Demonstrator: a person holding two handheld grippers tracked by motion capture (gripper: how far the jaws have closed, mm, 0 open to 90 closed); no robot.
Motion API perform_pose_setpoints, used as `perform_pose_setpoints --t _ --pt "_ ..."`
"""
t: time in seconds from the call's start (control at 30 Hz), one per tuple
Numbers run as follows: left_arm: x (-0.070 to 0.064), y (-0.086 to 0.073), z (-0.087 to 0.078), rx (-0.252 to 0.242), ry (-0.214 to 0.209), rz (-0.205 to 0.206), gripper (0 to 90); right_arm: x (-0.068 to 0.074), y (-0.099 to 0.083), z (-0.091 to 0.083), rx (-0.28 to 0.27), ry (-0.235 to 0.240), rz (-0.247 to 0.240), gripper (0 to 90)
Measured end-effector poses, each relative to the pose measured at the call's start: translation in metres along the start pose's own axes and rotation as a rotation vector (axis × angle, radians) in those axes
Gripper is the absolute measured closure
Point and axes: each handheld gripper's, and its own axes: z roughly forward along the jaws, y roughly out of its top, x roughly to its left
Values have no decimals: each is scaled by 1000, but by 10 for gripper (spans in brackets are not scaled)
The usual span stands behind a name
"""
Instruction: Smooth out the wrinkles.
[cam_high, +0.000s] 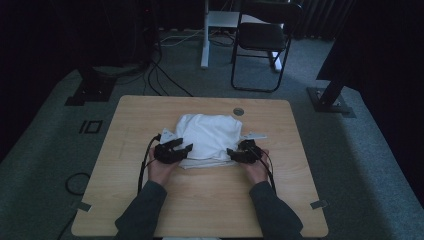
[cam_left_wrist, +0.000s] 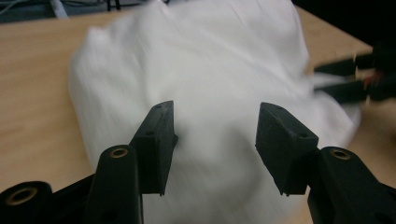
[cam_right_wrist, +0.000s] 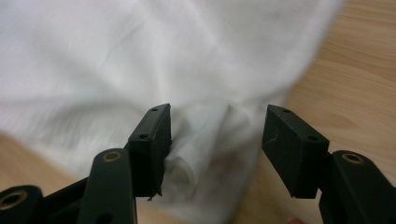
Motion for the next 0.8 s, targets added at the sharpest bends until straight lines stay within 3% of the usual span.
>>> perform_pose_setpoints --t 0.13,0.27,0.5,0.8 --pt "-7 -20 -7 23 15 35 480 -5 -12 -17 22 -29 -41 410" --pt "-8 -31 -21 27 22 35 479 -12 -25 -37 10 -57 -54 411" --pt "6 -45 -44 19 49 -8 460 -22 -51 -72 -67 -67 -2 401" --pt "18 -50 -53 12 73 -56 458 -36 -66 -92 -105 -85 53 394"
